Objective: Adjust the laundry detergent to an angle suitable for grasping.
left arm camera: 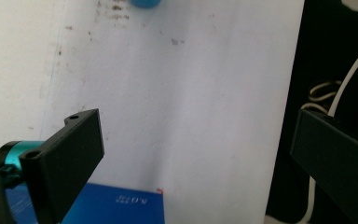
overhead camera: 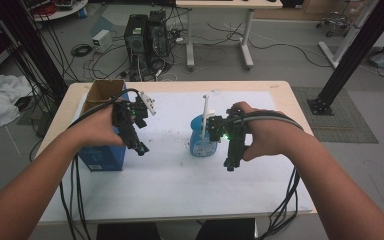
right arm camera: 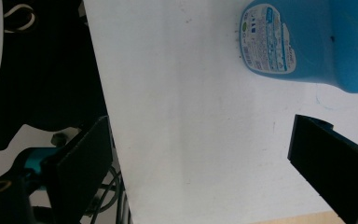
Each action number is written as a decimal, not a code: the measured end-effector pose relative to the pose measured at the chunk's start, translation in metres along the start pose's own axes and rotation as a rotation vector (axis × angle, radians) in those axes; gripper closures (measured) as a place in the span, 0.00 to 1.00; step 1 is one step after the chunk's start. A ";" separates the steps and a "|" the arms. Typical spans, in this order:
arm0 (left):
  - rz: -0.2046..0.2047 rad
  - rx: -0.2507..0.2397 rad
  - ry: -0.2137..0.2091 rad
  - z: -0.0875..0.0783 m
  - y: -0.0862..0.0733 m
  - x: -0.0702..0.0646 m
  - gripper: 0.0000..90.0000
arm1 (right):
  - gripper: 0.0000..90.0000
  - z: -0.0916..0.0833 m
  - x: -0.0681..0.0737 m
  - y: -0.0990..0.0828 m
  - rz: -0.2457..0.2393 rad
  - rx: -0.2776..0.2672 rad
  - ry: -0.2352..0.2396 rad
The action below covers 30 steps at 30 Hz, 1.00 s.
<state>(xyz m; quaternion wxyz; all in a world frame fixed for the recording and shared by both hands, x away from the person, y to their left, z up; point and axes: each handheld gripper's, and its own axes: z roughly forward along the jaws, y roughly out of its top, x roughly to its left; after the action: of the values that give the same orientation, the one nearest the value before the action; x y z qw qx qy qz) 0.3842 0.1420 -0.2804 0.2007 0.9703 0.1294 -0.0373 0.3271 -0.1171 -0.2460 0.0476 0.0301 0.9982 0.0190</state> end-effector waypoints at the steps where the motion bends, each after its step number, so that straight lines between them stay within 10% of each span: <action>1: 0.000 0.000 0.000 0.000 0.000 0.000 0.03 | 0.05 0.000 0.000 0.000 0.000 0.000 0.000; 6: -0.024 -0.140 -0.026 0.002 -0.004 -0.002 0.03 | 0.05 0.001 0.003 -0.002 0.002 -0.004 0.003; 18: -0.014 -0.185 0.007 0.001 -0.003 -0.004 0.03 | 0.04 0.000 0.005 -0.003 0.005 -0.014 0.021; 30: -0.070 -0.378 0.046 -0.001 0.004 -0.003 0.03 | 0.04 0.001 0.008 -0.006 0.014 -0.011 0.017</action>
<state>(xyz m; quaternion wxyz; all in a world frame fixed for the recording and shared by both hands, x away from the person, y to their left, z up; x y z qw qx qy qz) 0.3819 0.1383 -0.2776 0.3751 0.9108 0.1724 0.0031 0.3184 -0.1222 -0.2480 0.0394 0.0367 0.9982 0.0251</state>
